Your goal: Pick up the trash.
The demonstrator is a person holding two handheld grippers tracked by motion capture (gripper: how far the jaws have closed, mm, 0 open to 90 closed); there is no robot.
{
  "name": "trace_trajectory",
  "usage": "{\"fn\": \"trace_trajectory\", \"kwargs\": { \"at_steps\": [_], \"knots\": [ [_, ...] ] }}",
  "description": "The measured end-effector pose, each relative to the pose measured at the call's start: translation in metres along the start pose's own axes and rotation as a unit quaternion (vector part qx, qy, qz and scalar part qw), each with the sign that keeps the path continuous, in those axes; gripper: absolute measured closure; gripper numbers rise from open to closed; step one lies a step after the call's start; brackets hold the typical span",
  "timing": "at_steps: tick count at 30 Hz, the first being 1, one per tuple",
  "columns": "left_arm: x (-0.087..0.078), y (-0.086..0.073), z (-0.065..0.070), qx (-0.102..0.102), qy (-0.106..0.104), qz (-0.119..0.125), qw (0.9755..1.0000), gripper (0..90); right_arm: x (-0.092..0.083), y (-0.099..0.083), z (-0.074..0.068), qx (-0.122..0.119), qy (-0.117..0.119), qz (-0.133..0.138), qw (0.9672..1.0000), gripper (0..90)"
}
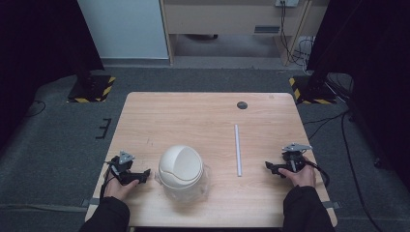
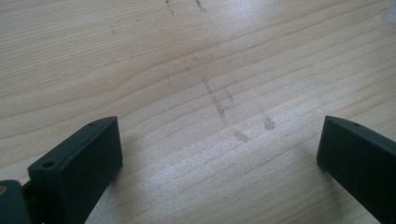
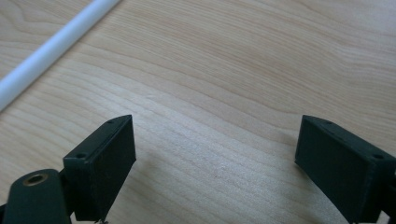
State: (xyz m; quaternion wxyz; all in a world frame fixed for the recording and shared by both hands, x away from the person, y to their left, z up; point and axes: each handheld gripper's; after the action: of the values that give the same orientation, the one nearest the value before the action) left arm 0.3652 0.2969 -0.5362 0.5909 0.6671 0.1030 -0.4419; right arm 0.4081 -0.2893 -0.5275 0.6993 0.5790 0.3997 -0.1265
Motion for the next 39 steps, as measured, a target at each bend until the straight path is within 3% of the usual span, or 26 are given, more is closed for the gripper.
{"fn": "trace_trajectory", "kwargs": {
  "at_steps": [7,12,17,28,34,39],
  "knots": [
    [0.000,0.000,0.000,0.000,0.000,0.000,1.0000,0.0,-0.014,0.009,0.000,0.008,0.006,0.039,0.9992,14.2],
    [0.000,0.000,0.000,0.000,0.001,0.000,1.0000,0.0,-0.021,0.014,0.001,0.011,0.010,0.048,0.9987,15.6],
    [0.000,0.000,0.000,0.000,0.001,0.000,1.0000,0.0,-0.031,0.018,-0.001,0.033,0.025,0.086,0.9954,13.8],
    [0.000,0.000,0.000,0.000,0.001,-0.001,1.0000,0.0,-0.055,0.038,-0.012,0.033,0.044,0.135,0.9893,11.7],
    [0.000,0.000,0.000,0.000,0.001,-0.001,1.0000,0.0,-0.066,0.050,-0.020,0.011,0.045,0.144,0.9885,11.4],
    [0.000,0.000,0.000,0.000,0.001,-0.001,1.0000,0.0,-0.080,0.060,-0.026,0.003,0.049,0.167,0.9848,11.2]
  ]
}}
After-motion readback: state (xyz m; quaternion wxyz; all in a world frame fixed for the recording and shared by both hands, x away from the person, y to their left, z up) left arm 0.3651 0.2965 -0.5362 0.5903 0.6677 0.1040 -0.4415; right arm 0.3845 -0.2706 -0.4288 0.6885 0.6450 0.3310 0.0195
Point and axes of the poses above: each handheld gripper's, and its own axes: x roughly forward along the jaws, y roughly out of its top, z roughly to its right, and after that the axes turned 7 degrees about -y, right-handed
